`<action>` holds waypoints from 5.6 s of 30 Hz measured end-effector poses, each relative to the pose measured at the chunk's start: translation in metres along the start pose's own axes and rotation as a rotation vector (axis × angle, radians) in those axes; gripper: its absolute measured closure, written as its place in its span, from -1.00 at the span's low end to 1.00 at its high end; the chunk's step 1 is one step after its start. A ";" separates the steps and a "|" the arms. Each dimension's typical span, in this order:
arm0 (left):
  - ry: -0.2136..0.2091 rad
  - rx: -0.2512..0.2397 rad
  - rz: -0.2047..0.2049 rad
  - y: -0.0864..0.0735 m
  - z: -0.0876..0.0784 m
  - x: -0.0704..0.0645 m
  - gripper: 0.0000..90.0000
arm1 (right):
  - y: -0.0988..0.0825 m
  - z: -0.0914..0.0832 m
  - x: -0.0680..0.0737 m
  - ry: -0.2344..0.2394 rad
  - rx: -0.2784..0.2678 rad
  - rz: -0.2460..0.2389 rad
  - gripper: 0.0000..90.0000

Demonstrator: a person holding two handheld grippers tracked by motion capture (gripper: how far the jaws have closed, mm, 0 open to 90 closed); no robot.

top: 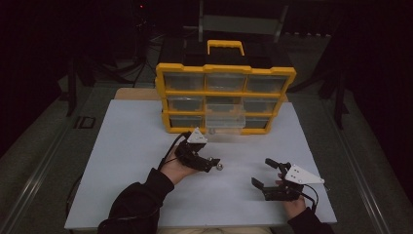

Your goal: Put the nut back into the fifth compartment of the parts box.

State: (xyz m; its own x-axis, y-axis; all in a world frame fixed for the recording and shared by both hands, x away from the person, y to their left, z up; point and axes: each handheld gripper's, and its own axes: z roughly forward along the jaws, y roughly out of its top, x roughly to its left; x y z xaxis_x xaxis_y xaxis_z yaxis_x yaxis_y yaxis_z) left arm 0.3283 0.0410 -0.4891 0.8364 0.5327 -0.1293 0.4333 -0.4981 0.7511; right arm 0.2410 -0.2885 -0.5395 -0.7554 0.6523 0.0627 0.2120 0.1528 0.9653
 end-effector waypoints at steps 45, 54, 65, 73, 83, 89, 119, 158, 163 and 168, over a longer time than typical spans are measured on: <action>0.053 0.114 0.102 -0.034 0.058 0.013 0.53 | -0.001 0.001 0.000 0.005 0.009 0.000 -0.77; 0.028 0.112 0.074 -0.033 0.045 0.014 0.54 | -0.001 0.001 0.000 0.005 0.009 0.002 -0.77; 0.035 0.069 0.069 -0.022 0.002 0.016 0.54 | -0.001 0.001 0.000 0.006 0.009 0.005 -0.77; 0.051 0.001 0.073 -0.007 -0.034 0.020 0.54 | -0.001 0.001 0.000 0.004 0.010 0.004 -0.77; 0.069 -0.074 0.081 0.023 -0.074 0.026 0.54 | -0.001 0.001 0.000 0.004 0.013 0.001 -0.77; 0.079 -0.108 0.094 0.042 -0.086 0.025 0.54 | -0.001 0.002 0.000 0.004 0.013 0.000 -0.77; 0.049 -0.184 0.108 0.120 -0.061 0.018 0.54 | -0.001 0.001 0.000 0.008 0.014 0.002 -0.77; 0.079 0.030 0.058 0.133 -0.023 0.024 0.37 | -0.001 0.002 0.000 0.012 0.020 0.003 -0.77; 0.080 -0.004 0.025 0.137 -0.030 0.025 -0.03 | -0.001 0.002 0.000 0.012 0.017 0.004 -0.77; 0.085 -0.010 0.020 0.138 -0.036 0.022 -0.41 | -0.002 0.002 0.000 0.012 0.019 0.004 -0.77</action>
State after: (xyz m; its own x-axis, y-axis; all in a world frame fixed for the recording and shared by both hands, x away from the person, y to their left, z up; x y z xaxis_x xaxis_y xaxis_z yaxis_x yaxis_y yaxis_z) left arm 0.3950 0.0085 -0.3649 0.8131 0.5791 -0.0587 0.4127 -0.5026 0.7597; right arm 0.2420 -0.2873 -0.5415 -0.7617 0.6442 0.0693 0.2263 0.1643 0.9601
